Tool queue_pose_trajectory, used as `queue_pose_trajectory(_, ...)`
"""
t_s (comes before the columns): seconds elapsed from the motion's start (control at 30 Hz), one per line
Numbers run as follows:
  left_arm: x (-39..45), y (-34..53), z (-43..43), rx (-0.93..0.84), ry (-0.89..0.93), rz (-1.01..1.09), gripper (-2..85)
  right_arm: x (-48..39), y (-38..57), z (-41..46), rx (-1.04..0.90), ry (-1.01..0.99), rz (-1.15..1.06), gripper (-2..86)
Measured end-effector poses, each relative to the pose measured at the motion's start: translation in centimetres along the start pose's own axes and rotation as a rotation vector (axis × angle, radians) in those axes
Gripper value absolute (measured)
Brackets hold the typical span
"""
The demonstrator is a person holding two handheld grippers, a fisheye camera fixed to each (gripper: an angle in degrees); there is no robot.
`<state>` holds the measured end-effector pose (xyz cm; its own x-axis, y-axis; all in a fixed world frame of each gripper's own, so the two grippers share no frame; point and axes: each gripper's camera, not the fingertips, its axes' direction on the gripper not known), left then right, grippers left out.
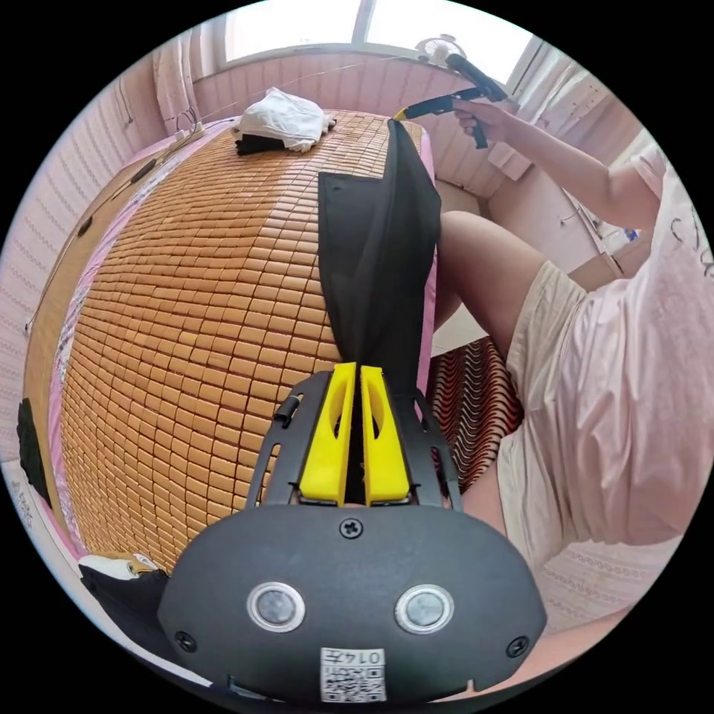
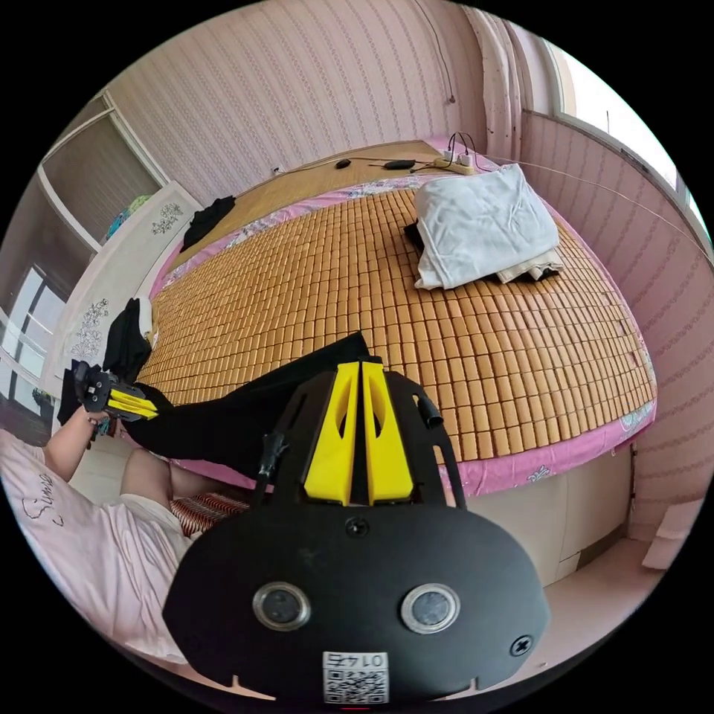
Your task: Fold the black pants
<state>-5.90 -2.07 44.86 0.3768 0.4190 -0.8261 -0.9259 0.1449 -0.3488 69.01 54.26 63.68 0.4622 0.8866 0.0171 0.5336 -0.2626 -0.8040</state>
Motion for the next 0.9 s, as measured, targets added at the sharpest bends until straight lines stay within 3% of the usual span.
queue_pose_trajectory(0.3, -1.4, -2.7, 1.2, -0.074, -0.024, -0.112, -0.8, 0.4, -3.1, 7.2, -0.097, -0.012, -0.040, 0.5)
queue_pose_trajectory(0.5, -1.5, -3.0, 0.1, -0.079, -0.110, -0.225, -0.9, 3.3, -2.1, 8.1, 0.111, -0.078, 0.107, 2.8)
queue_pose_trajectory(0.73, -0.5, -3.1, -0.1, -0.023, -0.023, -0.316, -0.5, 6.0, 10.0, 9.1, -0.001, 0.026, 0.243, 6.6)
queue_pose_trajectory(0.9, 0.9, -3.3, 0.5, -0.059, -0.049, -0.317, 3.4, 7.1, 16.5, 13.3, -0.071, -0.091, 0.420, 10.2)
